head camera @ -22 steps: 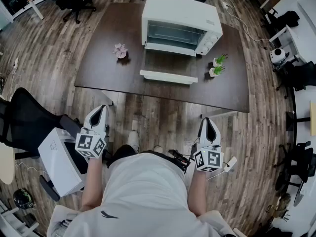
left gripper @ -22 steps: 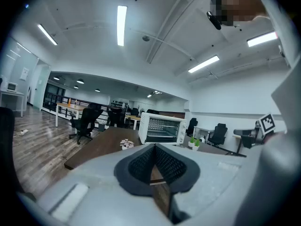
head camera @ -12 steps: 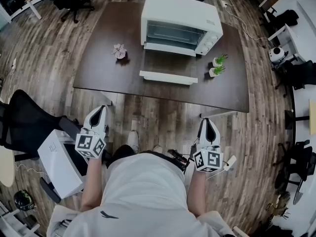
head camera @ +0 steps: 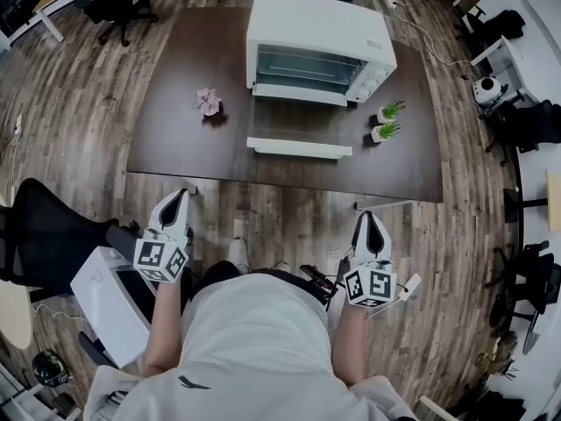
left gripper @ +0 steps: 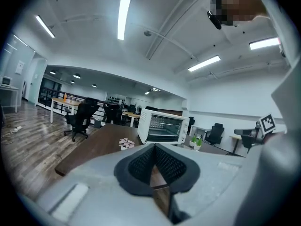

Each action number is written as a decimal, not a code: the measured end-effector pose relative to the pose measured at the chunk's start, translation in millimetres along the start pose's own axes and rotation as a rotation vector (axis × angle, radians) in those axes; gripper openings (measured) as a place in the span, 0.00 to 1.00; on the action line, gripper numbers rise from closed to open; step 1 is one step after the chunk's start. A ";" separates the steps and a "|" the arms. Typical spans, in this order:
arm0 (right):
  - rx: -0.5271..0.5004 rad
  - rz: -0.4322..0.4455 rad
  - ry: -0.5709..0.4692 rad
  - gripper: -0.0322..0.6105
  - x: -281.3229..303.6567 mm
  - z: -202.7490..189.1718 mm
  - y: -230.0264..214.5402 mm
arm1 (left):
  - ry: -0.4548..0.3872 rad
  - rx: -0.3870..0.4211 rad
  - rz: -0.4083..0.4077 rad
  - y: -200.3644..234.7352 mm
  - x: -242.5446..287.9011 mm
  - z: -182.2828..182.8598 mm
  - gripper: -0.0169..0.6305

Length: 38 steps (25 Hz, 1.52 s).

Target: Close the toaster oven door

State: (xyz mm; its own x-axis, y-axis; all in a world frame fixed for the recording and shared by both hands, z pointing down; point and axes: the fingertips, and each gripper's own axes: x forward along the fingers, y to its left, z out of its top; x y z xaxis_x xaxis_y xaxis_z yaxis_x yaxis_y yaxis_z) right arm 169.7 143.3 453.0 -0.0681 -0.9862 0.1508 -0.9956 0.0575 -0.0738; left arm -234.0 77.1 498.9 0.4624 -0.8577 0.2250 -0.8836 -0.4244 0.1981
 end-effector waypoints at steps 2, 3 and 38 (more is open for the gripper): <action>-0.002 -0.010 -0.002 0.05 9.3 2.4 2.9 | 0.002 -0.001 -0.007 8.9 8.6 3.7 0.03; -0.002 -0.016 -0.003 0.05 14.2 3.9 4.2 | 0.003 -0.002 -0.011 13.7 13.2 5.9 0.03; -0.052 0.076 0.060 0.06 207.0 8.6 -96.7 | 0.031 -0.018 0.038 9.5 212.5 41.6 0.03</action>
State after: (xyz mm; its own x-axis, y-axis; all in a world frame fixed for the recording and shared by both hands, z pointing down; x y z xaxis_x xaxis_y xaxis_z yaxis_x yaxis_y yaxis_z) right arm 252.4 -67.7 482.9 -0.1456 -0.9678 0.2055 -0.9893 0.1412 -0.0363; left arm -147.2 -121.3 508.9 0.4308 -0.8634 0.2626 -0.8992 -0.3859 0.2062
